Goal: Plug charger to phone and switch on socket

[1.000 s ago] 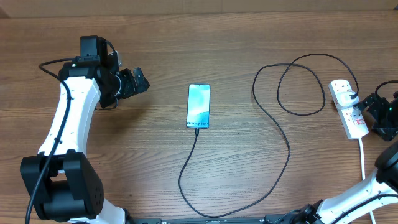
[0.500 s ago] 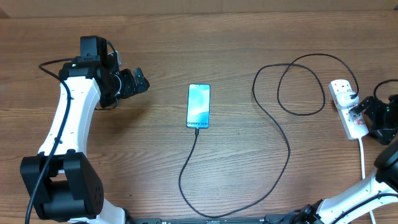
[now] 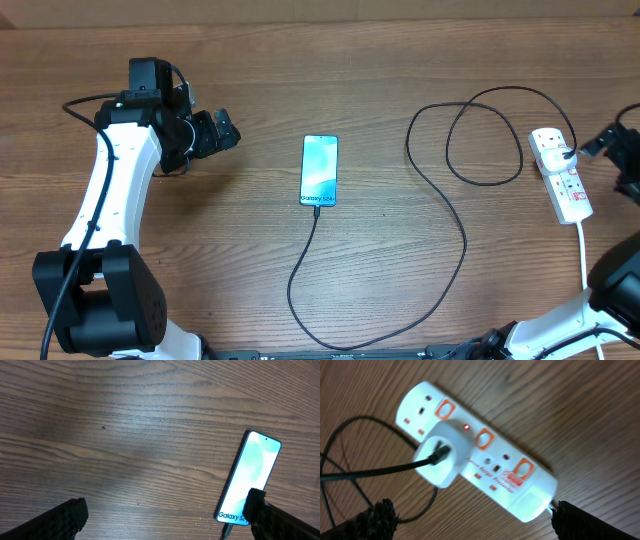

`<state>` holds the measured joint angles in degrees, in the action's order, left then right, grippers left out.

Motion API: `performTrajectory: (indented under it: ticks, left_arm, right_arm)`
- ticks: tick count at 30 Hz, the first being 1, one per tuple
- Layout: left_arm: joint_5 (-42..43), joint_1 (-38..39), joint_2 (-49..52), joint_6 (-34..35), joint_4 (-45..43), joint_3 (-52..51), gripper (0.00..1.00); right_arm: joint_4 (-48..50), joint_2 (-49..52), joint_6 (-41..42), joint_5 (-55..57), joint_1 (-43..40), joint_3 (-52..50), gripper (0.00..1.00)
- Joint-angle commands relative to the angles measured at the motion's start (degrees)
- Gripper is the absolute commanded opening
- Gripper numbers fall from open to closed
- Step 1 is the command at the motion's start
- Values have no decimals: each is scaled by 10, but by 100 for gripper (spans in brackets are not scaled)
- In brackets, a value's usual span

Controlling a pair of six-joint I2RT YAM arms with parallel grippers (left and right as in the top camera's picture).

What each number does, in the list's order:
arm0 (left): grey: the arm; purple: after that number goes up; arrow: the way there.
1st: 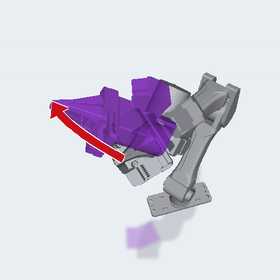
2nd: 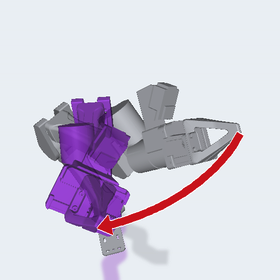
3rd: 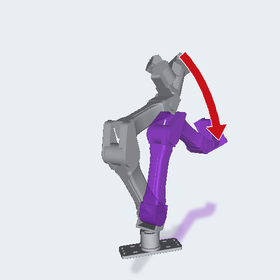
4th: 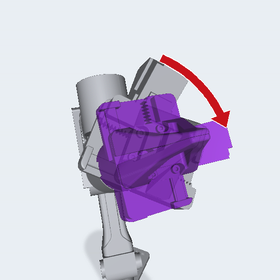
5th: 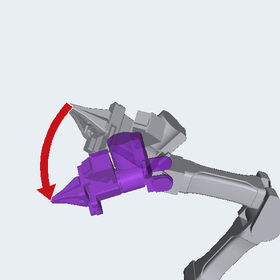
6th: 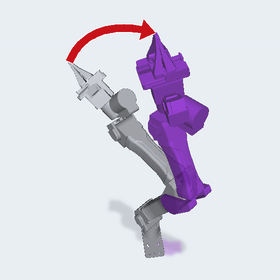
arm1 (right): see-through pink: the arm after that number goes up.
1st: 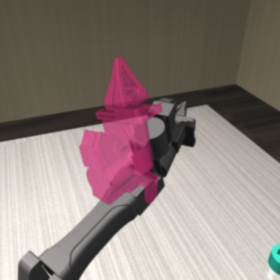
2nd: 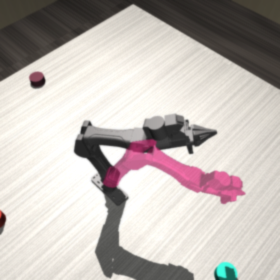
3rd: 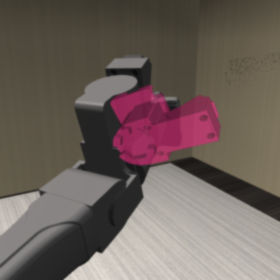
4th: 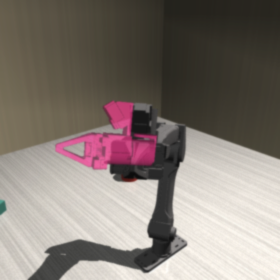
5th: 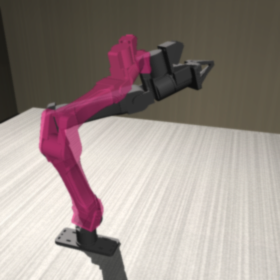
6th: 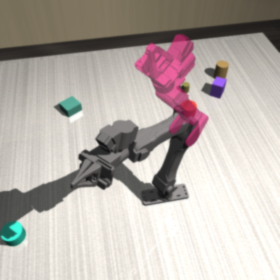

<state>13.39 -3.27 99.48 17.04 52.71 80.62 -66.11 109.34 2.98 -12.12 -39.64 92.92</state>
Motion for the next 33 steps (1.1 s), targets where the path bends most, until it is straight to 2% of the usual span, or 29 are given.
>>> performTrajectory:
  ticks: [1,33]
  left_arm:
    - [-5,0,-11,1,-1,5,100]
    - [-5,0,-11,1,-1,5,100]
  right_arm:
    - [-14,-11,-2,-4,23,9,100]
    - [-12,-11,-2,-4,33,9,100]
